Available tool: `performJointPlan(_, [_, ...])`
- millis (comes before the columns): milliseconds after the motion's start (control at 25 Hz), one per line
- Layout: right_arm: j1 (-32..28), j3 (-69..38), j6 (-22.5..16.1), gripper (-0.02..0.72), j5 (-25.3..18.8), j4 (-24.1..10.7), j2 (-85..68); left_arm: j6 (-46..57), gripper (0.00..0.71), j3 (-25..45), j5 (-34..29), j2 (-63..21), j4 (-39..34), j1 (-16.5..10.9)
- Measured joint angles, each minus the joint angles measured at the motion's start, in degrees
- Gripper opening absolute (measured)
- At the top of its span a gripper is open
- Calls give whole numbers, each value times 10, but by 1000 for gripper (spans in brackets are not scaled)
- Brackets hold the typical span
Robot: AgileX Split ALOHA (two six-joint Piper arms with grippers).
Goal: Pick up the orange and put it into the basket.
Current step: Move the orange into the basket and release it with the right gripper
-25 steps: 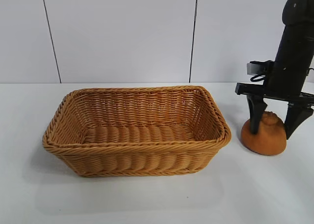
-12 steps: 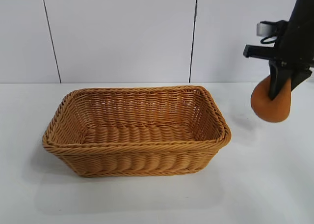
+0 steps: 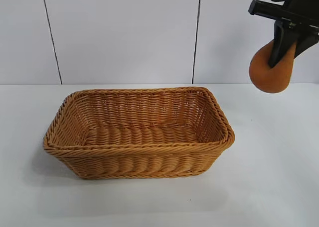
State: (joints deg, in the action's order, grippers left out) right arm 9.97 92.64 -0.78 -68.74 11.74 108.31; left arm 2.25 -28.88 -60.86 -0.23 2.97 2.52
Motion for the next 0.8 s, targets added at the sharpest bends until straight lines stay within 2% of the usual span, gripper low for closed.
performJointPlan(160, [75,0,-11,38,49,22,1,0,693,0,0,0,0,0])
performJointPlan(480, [205,0,-37,38,149,29,25,0,693,0,0,0,-1,0])
performJointPlan(640, [240,0,-43,38,189,29,67,0,693,0,0,0,-1,0])
performJointPlan(800, [248,0,-44,38,228,29,117,0,693,0,0,0,-1,0])
